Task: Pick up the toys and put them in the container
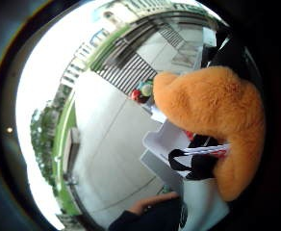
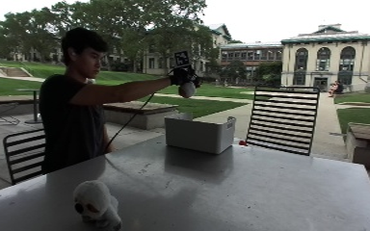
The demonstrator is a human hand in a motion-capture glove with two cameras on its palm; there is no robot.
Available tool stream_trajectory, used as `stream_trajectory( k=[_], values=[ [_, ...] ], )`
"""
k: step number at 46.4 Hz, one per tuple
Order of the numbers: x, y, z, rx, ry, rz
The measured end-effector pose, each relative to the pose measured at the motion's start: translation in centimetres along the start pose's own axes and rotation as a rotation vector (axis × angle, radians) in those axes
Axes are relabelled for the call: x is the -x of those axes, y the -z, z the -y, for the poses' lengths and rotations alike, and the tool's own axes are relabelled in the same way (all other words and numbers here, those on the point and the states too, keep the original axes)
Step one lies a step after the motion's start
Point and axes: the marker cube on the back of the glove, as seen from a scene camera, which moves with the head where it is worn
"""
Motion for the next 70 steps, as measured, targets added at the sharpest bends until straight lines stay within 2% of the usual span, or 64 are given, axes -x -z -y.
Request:
stream_trajectory(
  k=[4, 9, 14, 22, 32, 37, 43, 47, 50, 57, 64, 70],
  values=[
    [2.1, -1.9, 0.4, 0.02, -0.013, 0.03],
    [0.1, -4.1, 0.6, 0.045, -0.189, -0.225],
    [2.7, -5.8, 0.5, 0.085, -0.089, -0.047],
    [2.2, -7.2, -0.1, 0.15, -0.091, -0.047],
    [-0.1, -4.9, -1.6, 0.047, -0.071, -0.094],
    [-3.4, -2.9, -3.3, -0.022, -0.049, -0.166],
    [-6.4, -0.1, -6.3, -0.063, -0.005, -0.042],
    [-7.3, 0.2, -8.1, -0.071, -0.192, -0.221],
    [-9.2, 0.8, -9.9, -0.079, -0.299, -0.266],
    [-13.2, 1.7, -12.4, -0.081, -0.379, -0.27],
    [-28.9, 3.6, -22.7, -0.033, -0.561, -0.346],
    [-39.6, 2.9, -28.5, 0.016, -0.692, -0.34]
  ],
)
